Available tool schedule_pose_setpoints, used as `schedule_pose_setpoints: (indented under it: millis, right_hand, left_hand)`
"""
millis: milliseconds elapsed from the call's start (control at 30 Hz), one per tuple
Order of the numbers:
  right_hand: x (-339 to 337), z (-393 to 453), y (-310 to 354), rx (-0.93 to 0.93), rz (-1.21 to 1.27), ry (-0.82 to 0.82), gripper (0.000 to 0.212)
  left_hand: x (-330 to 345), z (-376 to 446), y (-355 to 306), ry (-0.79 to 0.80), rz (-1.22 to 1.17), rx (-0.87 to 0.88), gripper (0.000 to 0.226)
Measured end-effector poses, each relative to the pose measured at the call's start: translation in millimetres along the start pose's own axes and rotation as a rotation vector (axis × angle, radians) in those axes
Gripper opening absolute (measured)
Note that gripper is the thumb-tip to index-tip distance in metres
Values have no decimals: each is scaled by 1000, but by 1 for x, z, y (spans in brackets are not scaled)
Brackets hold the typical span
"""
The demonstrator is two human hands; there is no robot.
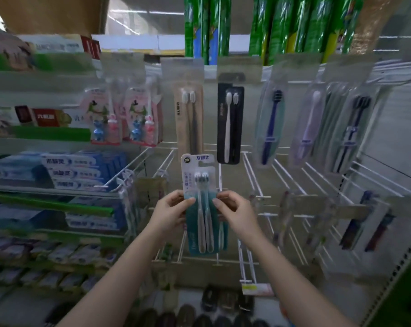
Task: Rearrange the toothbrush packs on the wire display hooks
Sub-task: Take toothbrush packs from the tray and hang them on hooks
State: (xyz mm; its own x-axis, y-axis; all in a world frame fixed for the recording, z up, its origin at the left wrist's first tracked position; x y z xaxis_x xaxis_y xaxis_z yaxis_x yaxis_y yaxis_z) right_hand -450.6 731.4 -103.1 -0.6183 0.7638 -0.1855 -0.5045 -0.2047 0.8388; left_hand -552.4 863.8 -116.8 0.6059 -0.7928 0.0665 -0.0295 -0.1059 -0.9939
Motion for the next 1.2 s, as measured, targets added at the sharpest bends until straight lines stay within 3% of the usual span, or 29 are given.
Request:
schedule_pose_setpoints:
  millis: [200, 600, 933, 1200]
  right_hand:
    - [32, -22, -40, 52, -39, 51, 10]
    - [56, -35, -110, 82, -20, 90, 9]
    - [19, -26, -160, 181, -29, -119, 13]
    - [-1, -8, -166, 173, 3, -185, 17]
  left_hand:
    - [-28, 4, 57, -64, -12, -78, 11]
    - [-37, 25, 123, -116, -76, -33, 12]
    - [-2, 65, 133, -53, 9, -26, 11]
    - [22, 84, 117, 5, 87, 60, 11]
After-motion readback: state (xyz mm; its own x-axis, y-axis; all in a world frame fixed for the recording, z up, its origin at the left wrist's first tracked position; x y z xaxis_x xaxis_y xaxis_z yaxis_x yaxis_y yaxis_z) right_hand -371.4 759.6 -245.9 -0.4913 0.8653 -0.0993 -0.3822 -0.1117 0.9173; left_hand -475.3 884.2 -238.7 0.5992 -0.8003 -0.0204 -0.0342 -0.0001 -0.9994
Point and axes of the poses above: each hand's wrist, its own z-axis towards the middle knuckle, its own x-axis out of the palm, y = z × x, the point moved 9 cm from there along z, towards the middle knuckle, and after that the axes turned 11 degrees about -x, right-handed, at the moved point
